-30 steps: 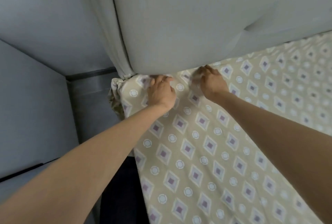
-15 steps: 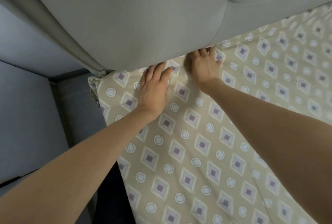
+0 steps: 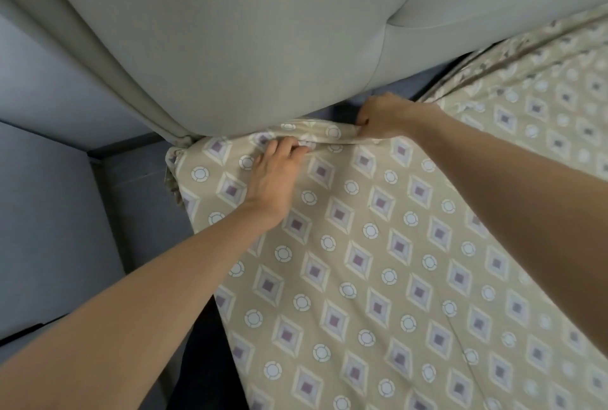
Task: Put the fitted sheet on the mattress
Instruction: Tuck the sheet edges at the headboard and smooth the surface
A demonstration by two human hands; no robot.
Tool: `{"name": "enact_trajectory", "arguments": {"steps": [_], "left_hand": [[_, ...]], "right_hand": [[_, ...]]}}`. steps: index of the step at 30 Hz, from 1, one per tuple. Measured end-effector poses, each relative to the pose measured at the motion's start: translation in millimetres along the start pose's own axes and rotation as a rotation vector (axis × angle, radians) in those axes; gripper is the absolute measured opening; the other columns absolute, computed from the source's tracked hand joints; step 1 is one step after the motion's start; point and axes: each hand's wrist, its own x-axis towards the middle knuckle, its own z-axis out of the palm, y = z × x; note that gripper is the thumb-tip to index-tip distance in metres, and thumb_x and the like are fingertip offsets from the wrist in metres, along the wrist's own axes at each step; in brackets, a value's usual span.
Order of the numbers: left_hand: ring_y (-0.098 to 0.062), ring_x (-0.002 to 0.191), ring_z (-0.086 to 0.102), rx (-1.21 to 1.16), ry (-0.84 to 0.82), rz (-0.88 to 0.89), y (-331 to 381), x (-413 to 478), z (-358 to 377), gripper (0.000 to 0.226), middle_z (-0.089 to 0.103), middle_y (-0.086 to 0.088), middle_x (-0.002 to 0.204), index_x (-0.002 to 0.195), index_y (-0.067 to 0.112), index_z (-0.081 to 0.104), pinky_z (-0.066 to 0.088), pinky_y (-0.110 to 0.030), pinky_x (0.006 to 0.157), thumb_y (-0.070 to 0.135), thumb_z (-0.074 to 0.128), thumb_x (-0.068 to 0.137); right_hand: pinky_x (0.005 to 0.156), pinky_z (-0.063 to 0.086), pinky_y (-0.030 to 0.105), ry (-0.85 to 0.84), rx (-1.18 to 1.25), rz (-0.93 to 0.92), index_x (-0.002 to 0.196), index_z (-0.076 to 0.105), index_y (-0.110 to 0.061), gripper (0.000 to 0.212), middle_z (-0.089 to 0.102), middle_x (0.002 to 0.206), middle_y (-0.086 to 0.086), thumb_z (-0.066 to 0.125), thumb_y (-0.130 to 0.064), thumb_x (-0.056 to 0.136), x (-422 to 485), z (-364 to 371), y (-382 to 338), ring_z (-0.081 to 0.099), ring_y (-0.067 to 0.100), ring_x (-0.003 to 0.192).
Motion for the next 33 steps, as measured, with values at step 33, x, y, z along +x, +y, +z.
{"name": "enact_trajectory", "arguments": {"steps": [33], "left_hand": [[-0.026, 0.128, 0.042, 0.111, -0.069, -0.115, -11.1, 63.7, 34.1, 0.053, 0.052, -0.008, 0.134, 0.133, 0.012, 0.046, 0.024, -0.04, 0.109, 0.044, 0.025, 0.097]], "right_hand": [[0.066, 0.037, 0.028, 0.7, 0.914, -0.067, 0.12, 0.026, 0.001, 0.044, 0.053, 0.091, 0.01, 0.045, -0.001, 0.081, 17.8, 85.2, -13.1, 0.05, 0.026, 0.074]]}}
